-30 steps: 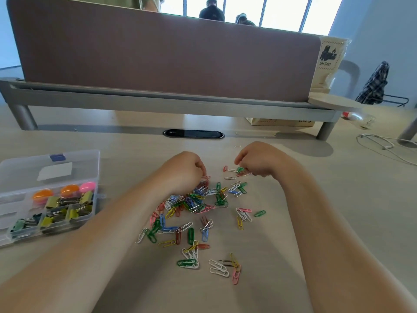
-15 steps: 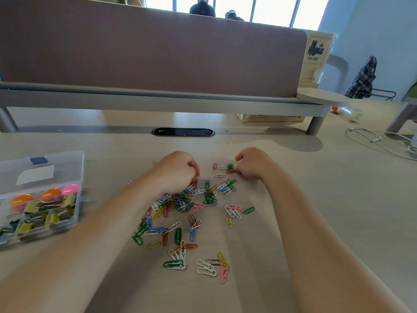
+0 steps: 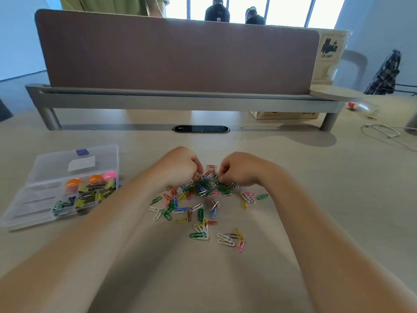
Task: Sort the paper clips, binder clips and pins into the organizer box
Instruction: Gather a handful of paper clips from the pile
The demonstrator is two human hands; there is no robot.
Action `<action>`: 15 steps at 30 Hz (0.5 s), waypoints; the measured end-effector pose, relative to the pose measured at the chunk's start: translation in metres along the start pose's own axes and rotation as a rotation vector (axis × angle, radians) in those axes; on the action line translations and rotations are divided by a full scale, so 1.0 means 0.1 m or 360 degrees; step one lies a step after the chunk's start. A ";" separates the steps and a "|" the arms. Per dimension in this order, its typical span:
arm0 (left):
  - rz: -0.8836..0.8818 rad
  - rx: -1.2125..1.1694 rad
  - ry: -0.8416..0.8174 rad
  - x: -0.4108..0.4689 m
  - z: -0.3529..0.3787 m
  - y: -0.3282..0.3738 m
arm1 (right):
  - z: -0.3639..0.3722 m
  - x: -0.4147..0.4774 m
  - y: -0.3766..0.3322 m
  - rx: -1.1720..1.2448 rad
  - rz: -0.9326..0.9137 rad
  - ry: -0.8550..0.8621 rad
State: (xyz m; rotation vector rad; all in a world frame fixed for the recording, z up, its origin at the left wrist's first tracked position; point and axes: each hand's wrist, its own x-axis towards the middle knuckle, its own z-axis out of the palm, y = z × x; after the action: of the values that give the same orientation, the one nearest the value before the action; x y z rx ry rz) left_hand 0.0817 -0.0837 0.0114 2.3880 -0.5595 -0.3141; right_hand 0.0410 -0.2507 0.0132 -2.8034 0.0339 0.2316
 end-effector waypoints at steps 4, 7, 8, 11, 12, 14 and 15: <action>-0.0061 0.0097 0.0051 -0.24 -0.14 -0.11 | -0.02 -0.17 -0.13 0.0085 -0.0054 0.0145; -0.0137 0.0261 0.0103 -0.34 -0.18 -0.27 | 0.01 -0.26 -0.26 0.0009 -0.0105 0.0106; -0.0167 0.0330 0.0124 -0.37 -0.19 -0.32 | 0.04 -0.28 -0.31 -0.0040 -0.0106 0.0072; -0.0200 0.0486 0.0160 -0.50 -0.18 -0.39 | 0.15 -0.34 -0.43 -0.0100 -0.0045 -0.0010; -0.0203 0.0524 0.0158 -0.55 -0.16 -0.40 | 0.18 -0.35 -0.46 -0.0087 -0.0028 -0.0017; -0.0220 0.0586 0.0142 -0.63 -0.14 -0.42 | 0.22 -0.38 -0.51 -0.0062 -0.0020 -0.0021; -0.0237 0.0605 0.0126 -0.66 -0.13 -0.42 | 0.24 -0.40 -0.52 -0.0066 -0.0028 -0.0021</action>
State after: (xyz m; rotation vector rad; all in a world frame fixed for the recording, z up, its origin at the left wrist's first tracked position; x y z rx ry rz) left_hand 0.0413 -0.0163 -0.0013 2.8035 -0.4353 -0.1880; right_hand 0.0009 -0.1937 0.0144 -2.8421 0.0016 0.2494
